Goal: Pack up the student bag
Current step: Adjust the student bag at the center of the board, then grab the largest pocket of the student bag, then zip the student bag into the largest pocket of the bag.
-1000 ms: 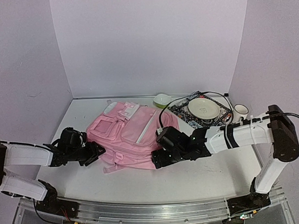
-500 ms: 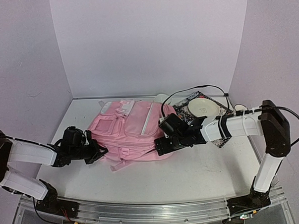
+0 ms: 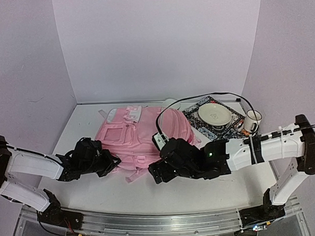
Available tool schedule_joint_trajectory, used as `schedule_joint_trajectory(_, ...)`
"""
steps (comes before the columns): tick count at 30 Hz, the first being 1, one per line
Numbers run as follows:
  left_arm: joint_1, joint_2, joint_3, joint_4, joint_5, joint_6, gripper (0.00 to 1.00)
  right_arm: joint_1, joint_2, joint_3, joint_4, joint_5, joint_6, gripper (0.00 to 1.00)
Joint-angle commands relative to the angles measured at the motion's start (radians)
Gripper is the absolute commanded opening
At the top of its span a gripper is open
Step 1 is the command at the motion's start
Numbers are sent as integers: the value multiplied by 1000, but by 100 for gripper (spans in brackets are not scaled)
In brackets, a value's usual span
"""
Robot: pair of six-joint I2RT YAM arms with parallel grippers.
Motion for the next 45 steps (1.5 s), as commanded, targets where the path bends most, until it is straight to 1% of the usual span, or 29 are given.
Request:
schedule_joint_trajectory(1,-44,-36,67,89,-2,-41,0,26,112,-15,127,-16,31,83)
schedule_joint_trajectory(3,-54,-39,73,89,-16,-48,0,31,166,-4,188,-21,31,79)
schedule_joint_trajectory(6,-65,-45,77,89,-30,-61,0,31,245,19,282,-15,18,67)
schedule_joint_trajectory(11,-67,-52,65,89,-75,-86,0,31,356,56,380,52,7,57)
schedule_joint_trajectory(17,-68,-58,71,89,-86,-84,0,31,457,111,486,85,-21,56)
schedule_joint_trajectory(21,-68,-54,79,89,-80,-83,0,31,497,129,521,190,-32,56)
schedule_joint_trajectory(23,-69,-55,75,89,-82,-85,0,31,513,136,535,233,-46,54)
schedule_joint_trajectory(27,-71,-56,72,89,-81,-89,0,31,538,147,567,288,-86,44)
schedule_joint_trajectory(29,-72,-55,73,89,-82,-88,0,30,546,149,576,292,-104,33)
schedule_joint_trajectory(30,-72,-57,72,89,-83,-86,0,31,547,146,578,294,-109,27)
schedule_joint_trajectory(32,-72,-60,69,88,-87,-79,0,31,537,125,581,293,-107,12)
schedule_joint_trajectory(34,-72,-67,59,88,-96,-78,0,31,509,83,585,287,-93,0)
schedule_joint_trajectory(39,-72,-90,36,86,-142,-54,0,31,405,-37,575,197,-95,0)
schedule_joint_trajectory(45,-53,-91,34,46,-190,33,0,31,245,-166,460,117,-97,0)
